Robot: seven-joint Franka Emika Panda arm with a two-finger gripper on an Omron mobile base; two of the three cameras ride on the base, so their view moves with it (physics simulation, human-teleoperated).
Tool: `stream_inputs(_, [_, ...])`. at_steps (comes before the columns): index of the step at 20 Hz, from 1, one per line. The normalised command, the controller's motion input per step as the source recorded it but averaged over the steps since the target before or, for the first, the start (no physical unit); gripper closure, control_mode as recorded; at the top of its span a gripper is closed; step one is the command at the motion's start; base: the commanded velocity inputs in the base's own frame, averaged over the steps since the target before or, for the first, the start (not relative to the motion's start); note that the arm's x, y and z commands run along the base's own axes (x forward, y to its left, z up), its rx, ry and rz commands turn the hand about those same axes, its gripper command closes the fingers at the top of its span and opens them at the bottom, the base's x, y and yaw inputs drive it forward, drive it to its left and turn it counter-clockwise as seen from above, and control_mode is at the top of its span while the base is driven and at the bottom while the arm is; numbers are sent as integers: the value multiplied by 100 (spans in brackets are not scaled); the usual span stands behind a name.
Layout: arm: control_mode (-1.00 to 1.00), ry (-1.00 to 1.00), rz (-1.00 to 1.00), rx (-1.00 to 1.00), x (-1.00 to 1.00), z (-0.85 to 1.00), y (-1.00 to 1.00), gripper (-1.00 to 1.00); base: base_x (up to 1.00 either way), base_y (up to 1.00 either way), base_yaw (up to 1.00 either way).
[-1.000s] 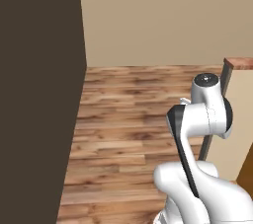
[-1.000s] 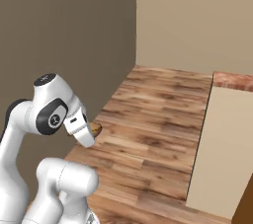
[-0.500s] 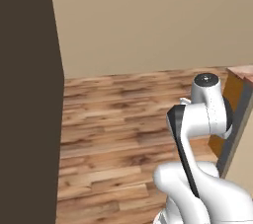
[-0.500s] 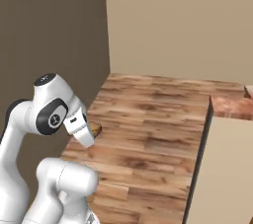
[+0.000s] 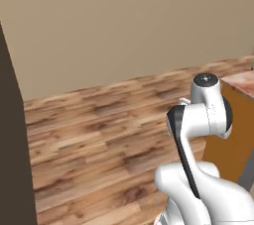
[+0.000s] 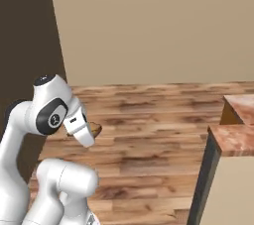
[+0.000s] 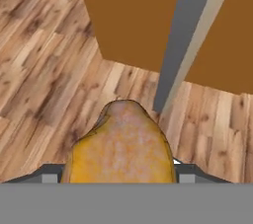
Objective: Take the chicken drumsticks from the pan and place one on each plate on the dining counter.
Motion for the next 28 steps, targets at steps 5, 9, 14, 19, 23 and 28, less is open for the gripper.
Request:
stream_inputs(5, [100, 0, 0, 0, 0, 0, 0, 100, 100, 49, -46])
stream_inputs(9, [100, 0, 0, 0, 0, 0, 0, 100, 100, 54, -53])
stream_inputs(14, [100, 0, 0, 0, 0, 0, 0, 100, 100, 57, -58])
stream_inputs(19, [100, 0, 0, 0, 0, 0, 0, 100, 100, 65, -59])
stream_inputs(23, [100, 0, 0, 0, 0, 0, 0, 100, 100, 83, -57])
stream_inputs(28, [100, 0, 0, 0, 0, 0, 0, 100, 100, 86, -50])
